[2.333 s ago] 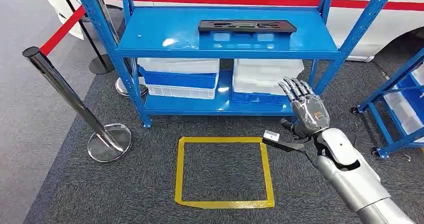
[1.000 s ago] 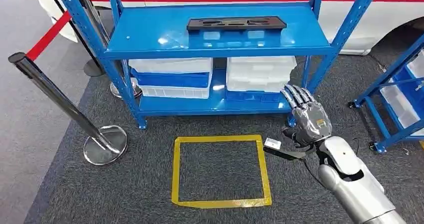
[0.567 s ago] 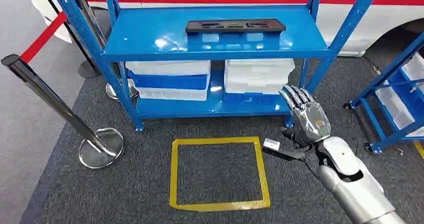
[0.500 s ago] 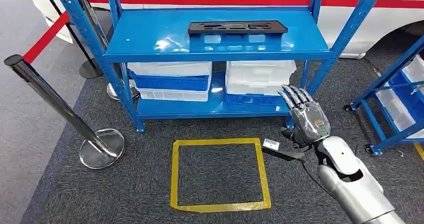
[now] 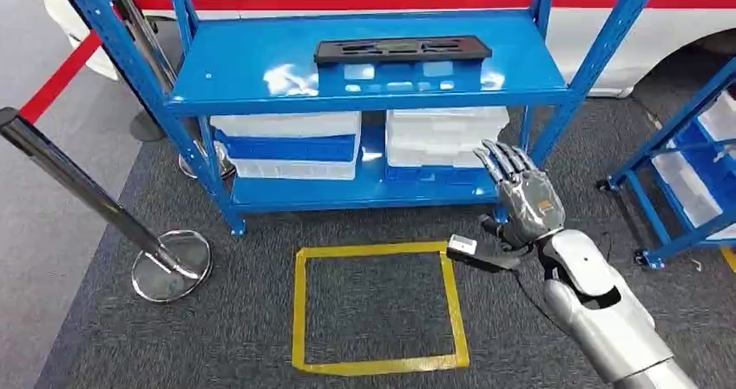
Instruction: Take the parts from the cabinet and place them on the table.
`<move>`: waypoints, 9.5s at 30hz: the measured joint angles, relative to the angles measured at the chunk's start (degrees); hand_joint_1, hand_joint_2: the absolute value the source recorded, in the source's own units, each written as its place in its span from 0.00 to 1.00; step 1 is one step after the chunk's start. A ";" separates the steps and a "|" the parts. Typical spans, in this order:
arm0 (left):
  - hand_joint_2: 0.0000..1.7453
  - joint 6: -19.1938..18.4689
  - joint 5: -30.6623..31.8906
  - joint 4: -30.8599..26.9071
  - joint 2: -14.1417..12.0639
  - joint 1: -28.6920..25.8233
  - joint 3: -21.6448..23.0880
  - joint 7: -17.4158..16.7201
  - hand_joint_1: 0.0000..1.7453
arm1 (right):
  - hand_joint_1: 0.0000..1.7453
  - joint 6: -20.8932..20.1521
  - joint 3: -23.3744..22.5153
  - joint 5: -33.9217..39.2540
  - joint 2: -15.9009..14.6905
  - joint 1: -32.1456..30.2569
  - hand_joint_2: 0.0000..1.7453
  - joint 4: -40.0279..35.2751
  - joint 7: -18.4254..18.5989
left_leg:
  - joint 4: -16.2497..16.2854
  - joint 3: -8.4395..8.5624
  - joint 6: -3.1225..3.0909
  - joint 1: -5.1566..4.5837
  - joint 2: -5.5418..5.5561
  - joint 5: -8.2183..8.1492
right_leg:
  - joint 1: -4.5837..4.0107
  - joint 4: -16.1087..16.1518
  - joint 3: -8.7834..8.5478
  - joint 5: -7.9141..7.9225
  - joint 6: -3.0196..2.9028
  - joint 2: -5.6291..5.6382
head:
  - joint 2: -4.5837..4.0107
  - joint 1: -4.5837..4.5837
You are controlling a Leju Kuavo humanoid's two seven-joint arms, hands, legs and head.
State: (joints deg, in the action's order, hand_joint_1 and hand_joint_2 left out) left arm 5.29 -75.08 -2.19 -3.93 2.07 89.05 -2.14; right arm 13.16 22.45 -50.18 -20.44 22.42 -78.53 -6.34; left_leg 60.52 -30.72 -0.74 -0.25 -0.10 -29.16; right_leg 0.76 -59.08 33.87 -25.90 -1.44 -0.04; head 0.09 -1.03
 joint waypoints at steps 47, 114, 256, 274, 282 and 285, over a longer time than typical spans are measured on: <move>0.00 0.00 0.00 1.14 1.42 0.07 0.00 0.55 0.00 | 0.00 -1.97 1.20 -1.75 4.87 2.84 1.00 -0.33 1.18 | -3.14 -2.77 -2.16 0.48 0.27 4.39 | 0.11 -6.61 -1.42 -5.09 2.52 0.27 | -0.02 -0.09; 0.00 0.00 0.26 1.68 1.83 0.26 0.00 1.05 0.00 | 0.00 -3.34 2.60 -2.99 6.51 4.60 1.00 12.46 3.32 | -3.15 -1.90 -2.18 0.46 0.51 3.60 | 0.45 -8.81 4.44 -3.37 3.08 0.30 | 0.00 0.04; 1.00 -3.80 0.24 1.90 3.34 0.32 -1.49 5.03 0.00 | 1.00 -14.01 2.58 23.93 -1.47 -5.27 1.00 -28.85 -13.31 | -3.03 1.90 0.22 0.21 -3.05 -0.46 | -0.30 -0.33 2.05 1.80 1.64 -7.53 | -0.02 0.02; 1.00 -7.65 0.11 2.03 -0.42 -0.33 -2.71 3.52 0.00 | 1.00 -11.41 15.10 23.26 12.06 7.61 1.00 -17.81 -6.69 | -3.70 -8.86 0.36 0.01 8.44 11.46 | -0.28 2.20 -6.10 -3.97 -0.24 2.83 | 0.00 0.04; 1.00 -6.71 0.24 2.01 -0.48 0.02 -2.69 4.61 0.00 | 1.00 -10.58 15.43 22.97 12.22 7.19 1.00 -17.46 -6.51 | 13.80 -11.17 2.57 2.17 0.33 2.32 | -0.20 2.72 -0.49 1.14 -0.22 -3.81 | 0.00 0.26; 1.00 -6.67 0.33 1.99 -0.37 0.11 -2.67 4.90 0.00 | 1.00 -10.25 15.21 23.28 11.45 6.85 1.00 -17.97 -6.38 | 1.03 -0.78 3.89 3.03 -3.33 2.23 | -0.06 0.75 2.18 2.00 0.91 -5.56 | 0.00 0.31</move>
State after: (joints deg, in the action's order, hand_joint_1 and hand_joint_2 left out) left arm -1.38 -74.75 -0.20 -4.31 2.19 86.38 2.75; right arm 2.91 37.66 -26.90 -8.99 29.27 -96.50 -12.72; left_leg 61.55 -31.50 3.14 2.79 -3.43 -26.93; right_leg 0.70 -58.32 36.05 -23.90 -0.52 -5.59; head 0.09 -0.72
